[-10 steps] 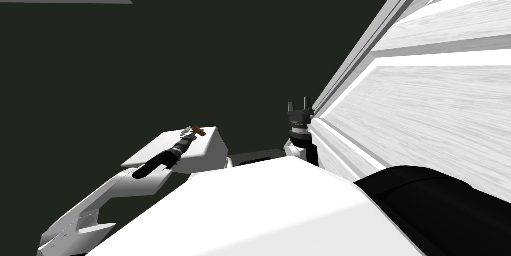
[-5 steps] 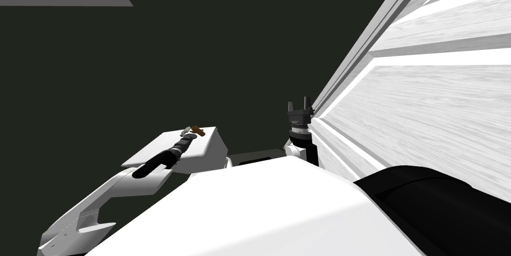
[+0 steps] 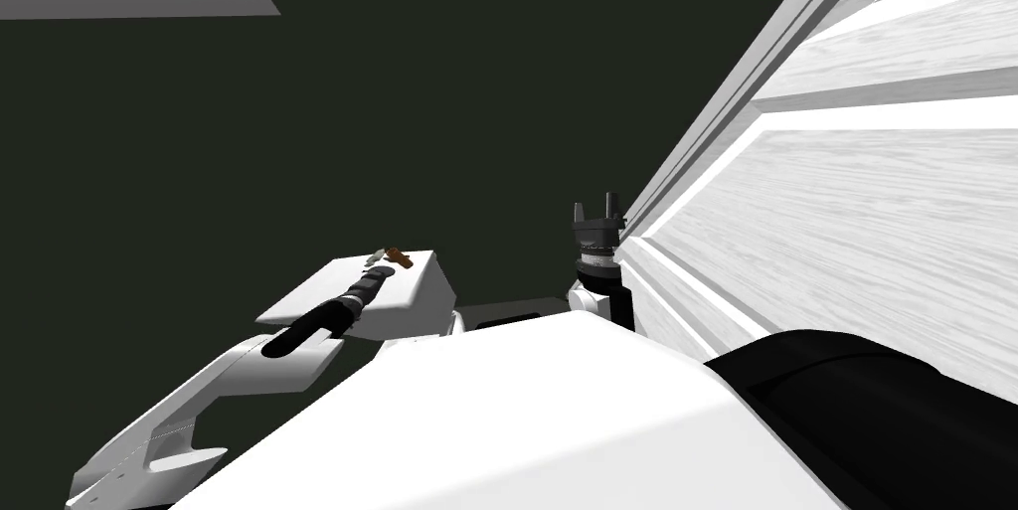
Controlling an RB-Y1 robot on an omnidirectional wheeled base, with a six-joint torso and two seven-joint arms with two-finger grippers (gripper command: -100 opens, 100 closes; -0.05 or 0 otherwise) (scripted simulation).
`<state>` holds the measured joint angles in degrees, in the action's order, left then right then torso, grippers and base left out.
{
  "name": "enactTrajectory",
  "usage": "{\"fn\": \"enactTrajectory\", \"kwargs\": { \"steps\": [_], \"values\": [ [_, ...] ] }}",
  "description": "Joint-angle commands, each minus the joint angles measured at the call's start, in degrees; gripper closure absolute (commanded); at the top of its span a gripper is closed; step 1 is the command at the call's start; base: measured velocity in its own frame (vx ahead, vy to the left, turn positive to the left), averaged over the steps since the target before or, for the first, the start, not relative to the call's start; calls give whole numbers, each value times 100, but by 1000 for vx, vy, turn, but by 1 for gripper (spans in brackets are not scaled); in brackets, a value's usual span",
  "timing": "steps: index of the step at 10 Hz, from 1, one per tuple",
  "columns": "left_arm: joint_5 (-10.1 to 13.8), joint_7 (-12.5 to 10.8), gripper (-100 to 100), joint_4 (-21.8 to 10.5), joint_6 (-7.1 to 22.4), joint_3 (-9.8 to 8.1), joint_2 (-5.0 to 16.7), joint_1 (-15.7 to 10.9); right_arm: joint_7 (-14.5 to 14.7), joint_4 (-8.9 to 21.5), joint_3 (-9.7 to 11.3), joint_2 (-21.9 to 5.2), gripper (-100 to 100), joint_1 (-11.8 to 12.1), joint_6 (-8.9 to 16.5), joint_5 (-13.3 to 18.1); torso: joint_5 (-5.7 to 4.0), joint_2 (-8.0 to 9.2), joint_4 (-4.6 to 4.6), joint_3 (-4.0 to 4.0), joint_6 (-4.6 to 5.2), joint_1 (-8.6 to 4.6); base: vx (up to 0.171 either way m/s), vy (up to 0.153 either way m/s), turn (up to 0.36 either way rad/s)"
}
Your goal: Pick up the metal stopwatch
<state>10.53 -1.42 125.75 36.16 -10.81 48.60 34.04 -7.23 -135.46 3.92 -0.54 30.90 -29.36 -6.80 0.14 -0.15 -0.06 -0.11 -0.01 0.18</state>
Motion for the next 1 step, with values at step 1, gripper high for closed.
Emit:
{"fn": "enactTrajectory", "kwargs": {
  "steps": [1],
  "values": [
    [0, 0, 0, 0, 0, 0, 0, 0, 0, 0, 0, 0, 0, 0, 0, 0, 0, 0, 0, 0, 0, 0, 0, 0, 0]
  ]
}}
